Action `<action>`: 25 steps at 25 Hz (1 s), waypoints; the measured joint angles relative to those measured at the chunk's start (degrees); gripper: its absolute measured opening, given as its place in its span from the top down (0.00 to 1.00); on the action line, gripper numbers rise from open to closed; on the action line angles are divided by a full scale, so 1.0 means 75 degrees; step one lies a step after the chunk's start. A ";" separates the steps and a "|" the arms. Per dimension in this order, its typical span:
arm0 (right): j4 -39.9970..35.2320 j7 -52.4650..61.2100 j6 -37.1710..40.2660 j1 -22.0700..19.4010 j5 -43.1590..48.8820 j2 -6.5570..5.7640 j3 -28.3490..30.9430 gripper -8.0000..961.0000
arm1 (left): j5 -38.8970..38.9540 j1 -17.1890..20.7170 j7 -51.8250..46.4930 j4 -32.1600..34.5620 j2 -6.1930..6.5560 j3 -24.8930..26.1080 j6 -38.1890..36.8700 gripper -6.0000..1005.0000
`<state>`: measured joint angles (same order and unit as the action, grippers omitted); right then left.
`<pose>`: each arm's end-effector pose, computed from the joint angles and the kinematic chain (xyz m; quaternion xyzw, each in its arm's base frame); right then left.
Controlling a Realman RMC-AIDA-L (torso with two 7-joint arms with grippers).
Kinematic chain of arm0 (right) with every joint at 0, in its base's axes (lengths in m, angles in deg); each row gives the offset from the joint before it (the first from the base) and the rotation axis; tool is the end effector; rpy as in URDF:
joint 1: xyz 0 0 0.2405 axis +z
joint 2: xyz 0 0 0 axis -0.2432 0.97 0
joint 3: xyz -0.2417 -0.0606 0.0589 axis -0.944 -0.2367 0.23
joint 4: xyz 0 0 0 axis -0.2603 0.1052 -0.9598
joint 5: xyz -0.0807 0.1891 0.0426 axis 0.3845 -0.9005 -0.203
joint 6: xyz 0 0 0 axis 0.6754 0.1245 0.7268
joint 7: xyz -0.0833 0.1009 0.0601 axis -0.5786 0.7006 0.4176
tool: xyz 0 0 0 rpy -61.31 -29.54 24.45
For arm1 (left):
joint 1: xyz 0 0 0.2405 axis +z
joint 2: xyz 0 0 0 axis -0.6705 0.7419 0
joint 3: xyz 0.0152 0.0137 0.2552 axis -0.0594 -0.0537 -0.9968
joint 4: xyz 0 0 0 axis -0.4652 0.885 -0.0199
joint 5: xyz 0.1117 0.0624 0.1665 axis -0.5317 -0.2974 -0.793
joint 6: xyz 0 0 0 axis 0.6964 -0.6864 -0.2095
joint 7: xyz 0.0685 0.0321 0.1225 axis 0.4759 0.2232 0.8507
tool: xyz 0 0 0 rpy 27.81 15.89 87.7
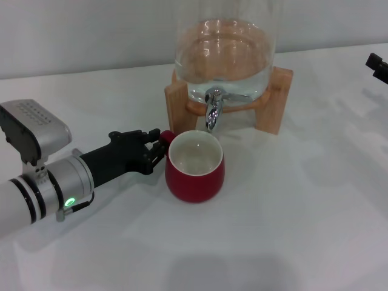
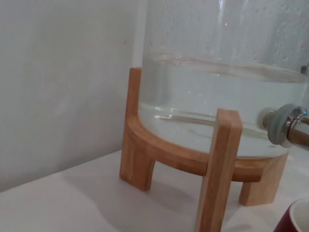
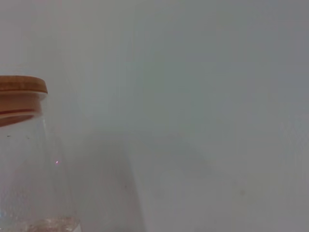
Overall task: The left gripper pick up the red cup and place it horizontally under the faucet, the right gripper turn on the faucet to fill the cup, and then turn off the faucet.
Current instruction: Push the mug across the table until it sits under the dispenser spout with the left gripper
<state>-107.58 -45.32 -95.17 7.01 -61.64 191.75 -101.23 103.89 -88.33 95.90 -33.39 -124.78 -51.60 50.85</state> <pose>0.3612 0.3257 0.1024 -0.7377 0.2956 0.3609 0.4881 -0.2343 0.3660 -0.1084 -0.9195 -0.2231 -0.2248 0.2328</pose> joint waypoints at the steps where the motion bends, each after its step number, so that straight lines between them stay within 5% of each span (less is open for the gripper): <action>1: -0.0001 0.0000 0.0000 0.0000 0.0000 0.0000 0.0000 0.17 | -0.0001 0.0009 -0.0031 0.0003 0.0002 -0.0001 0.0002 0.75; 25: 0.0000 0.0000 -0.0032 -0.0046 0.0001 0.0011 0.0000 0.17 | -0.0415 0.0292 -0.0967 0.0144 0.0041 -0.0023 0.0020 0.75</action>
<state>-107.58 -45.31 -95.41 6.66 -61.63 191.84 -101.23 100.78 -86.14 88.65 -32.31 -124.47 -51.77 51.00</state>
